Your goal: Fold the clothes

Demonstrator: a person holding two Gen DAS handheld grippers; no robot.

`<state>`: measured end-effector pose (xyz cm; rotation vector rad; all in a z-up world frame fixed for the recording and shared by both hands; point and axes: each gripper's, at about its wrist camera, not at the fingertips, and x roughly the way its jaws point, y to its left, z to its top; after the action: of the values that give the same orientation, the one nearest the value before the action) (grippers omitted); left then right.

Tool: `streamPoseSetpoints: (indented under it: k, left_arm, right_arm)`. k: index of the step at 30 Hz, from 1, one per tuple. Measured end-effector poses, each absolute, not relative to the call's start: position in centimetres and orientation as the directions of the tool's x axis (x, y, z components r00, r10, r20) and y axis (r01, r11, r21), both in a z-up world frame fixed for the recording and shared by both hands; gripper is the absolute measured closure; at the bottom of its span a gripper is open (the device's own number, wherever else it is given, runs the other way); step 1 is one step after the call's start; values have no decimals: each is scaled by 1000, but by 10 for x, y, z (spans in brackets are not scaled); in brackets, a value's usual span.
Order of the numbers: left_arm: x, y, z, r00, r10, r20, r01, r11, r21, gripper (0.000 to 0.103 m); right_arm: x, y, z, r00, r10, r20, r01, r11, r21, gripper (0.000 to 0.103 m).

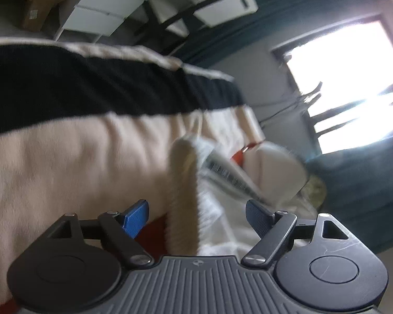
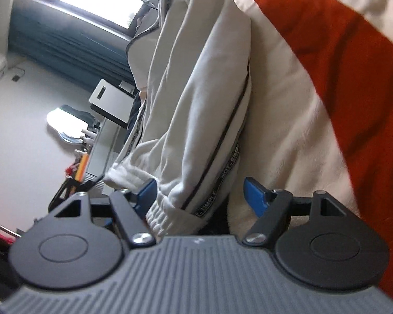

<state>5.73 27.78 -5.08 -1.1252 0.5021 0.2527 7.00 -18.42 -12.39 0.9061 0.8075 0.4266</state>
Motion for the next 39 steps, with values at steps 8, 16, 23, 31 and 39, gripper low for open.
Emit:
streamPoseSetpoints:
  k: [8,16,23,31,39]
  left_arm:
    - [93,289,-63,829,-34,-559,-498,410,-764,26]
    - [135,289,-69,819,-17,-574,-505,452,-735,66]
    - [148,287,-56,814,13,-581,-518,468,-715,82]
    - [121,303,1,907,94,-411,-404,469,-785,84]
    - [105,364,42,857,374,-355,-505,468,-725,84]
  right_arm:
    - [76,-171,-133,593,716,-369,-32,479,877,28]
    - [82,-186,-152,599,742,-299,63,329,942,31]
    - [87,-168,-152,628,709,-321,92,342,935,35]
    - [80,-109,-141,676,651,-345,55,422,905,82]
    - [91,38,-124,496,811,-309,-190,449,873,85]
